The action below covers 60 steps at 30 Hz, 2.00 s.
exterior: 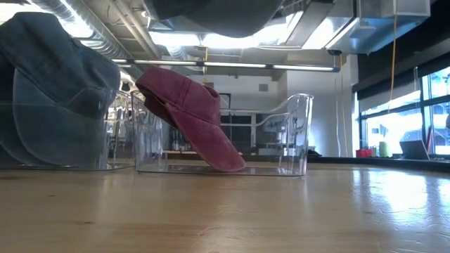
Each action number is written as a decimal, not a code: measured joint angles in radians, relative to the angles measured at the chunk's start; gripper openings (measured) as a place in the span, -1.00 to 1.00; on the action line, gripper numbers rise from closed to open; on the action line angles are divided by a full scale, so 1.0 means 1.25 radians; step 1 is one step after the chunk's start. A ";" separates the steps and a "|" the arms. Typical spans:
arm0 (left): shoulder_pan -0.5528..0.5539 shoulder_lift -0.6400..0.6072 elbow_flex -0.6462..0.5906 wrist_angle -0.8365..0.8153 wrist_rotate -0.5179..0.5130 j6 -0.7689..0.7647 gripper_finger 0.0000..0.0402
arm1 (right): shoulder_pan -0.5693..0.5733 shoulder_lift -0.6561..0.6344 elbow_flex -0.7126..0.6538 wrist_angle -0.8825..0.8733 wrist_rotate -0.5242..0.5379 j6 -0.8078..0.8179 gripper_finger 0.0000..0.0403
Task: Pick & Place hat
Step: Put the dark blue cap into the left transparent bin
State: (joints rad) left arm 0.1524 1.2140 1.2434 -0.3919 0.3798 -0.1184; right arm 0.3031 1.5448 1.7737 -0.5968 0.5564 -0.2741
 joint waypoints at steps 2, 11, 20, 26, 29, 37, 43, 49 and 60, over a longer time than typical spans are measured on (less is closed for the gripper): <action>0.000 0.000 0.000 0.000 0.000 -0.001 -0.89 | 0.000 0.000 0.000 0.000 0.000 0.000 -1.00; 0.000 -0.021 0.000 -0.001 0.005 -0.059 -0.89 | 0.000 0.000 0.000 0.009 0.028 0.008 -0.88; 0.001 -0.107 0.000 -0.018 -0.001 -0.160 -0.89 | 0.001 0.004 0.000 -0.019 0.147 0.009 -0.64; -0.012 -0.151 0.068 -0.133 -0.119 -0.249 -0.89 | -0.019 -0.003 -0.001 -0.070 0.226 0.000 -0.26; -0.034 -0.147 0.142 -0.267 -0.228 -0.296 -0.89 | -0.029 -0.026 -0.001 -0.168 0.217 0.006 -0.14; -0.114 -0.111 0.251 -0.448 -0.305 -0.400 -0.89 | -0.093 -0.096 -0.001 -0.343 0.057 0.077 -0.09; -0.147 -0.071 0.252 -0.502 -0.375 -0.516 -0.89 | -0.143 -0.104 -0.001 -0.340 0.020 0.069 -0.09; -0.189 -0.055 0.252 -0.551 -0.374 -0.605 -0.89 | -0.176 -0.103 -0.001 -0.341 -0.059 0.047 -0.09; -0.256 -0.056 0.252 -0.689 -0.453 -0.781 -0.89 | -0.228 -0.103 -0.001 -0.341 -0.093 0.043 -0.09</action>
State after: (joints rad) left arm -0.1670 1.1442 1.5589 -1.2533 -0.1859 -1.0950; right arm 0.0179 1.4155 1.7729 -1.0229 0.4406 -0.2205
